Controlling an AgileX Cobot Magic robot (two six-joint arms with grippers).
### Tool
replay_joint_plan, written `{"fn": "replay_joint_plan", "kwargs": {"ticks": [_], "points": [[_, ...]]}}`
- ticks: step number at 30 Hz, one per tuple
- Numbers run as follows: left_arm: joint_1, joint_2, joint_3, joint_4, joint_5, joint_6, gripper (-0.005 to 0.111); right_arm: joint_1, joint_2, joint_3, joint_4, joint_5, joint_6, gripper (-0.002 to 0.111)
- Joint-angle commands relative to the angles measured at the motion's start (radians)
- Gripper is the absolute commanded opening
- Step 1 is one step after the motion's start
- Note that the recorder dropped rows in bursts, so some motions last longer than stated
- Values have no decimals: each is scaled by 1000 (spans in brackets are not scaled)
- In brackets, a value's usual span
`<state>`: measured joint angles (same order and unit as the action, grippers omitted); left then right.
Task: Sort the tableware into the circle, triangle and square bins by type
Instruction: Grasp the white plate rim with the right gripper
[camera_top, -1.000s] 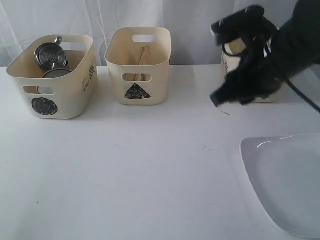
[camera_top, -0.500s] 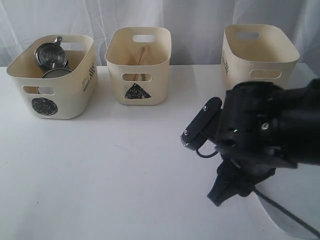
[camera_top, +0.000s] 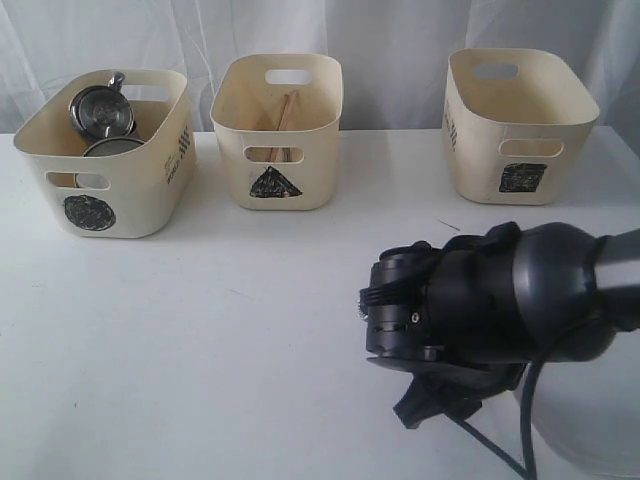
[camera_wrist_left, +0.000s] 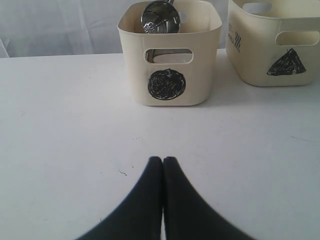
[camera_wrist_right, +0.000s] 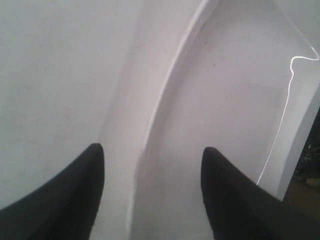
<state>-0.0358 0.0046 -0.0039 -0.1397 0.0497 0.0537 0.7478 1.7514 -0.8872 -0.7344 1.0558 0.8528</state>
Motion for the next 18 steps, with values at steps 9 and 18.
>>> {"fn": "replay_joint_plan", "kwargs": {"ticks": [9, 18], "points": [[3, -5, 4, -10, 2, -5, 0, -58, 94, 4, -75, -34, 120, 54], [3, -5, 4, -10, 2, -5, 0, -111, 148, 4, -75, -68, 120, 54]]}}
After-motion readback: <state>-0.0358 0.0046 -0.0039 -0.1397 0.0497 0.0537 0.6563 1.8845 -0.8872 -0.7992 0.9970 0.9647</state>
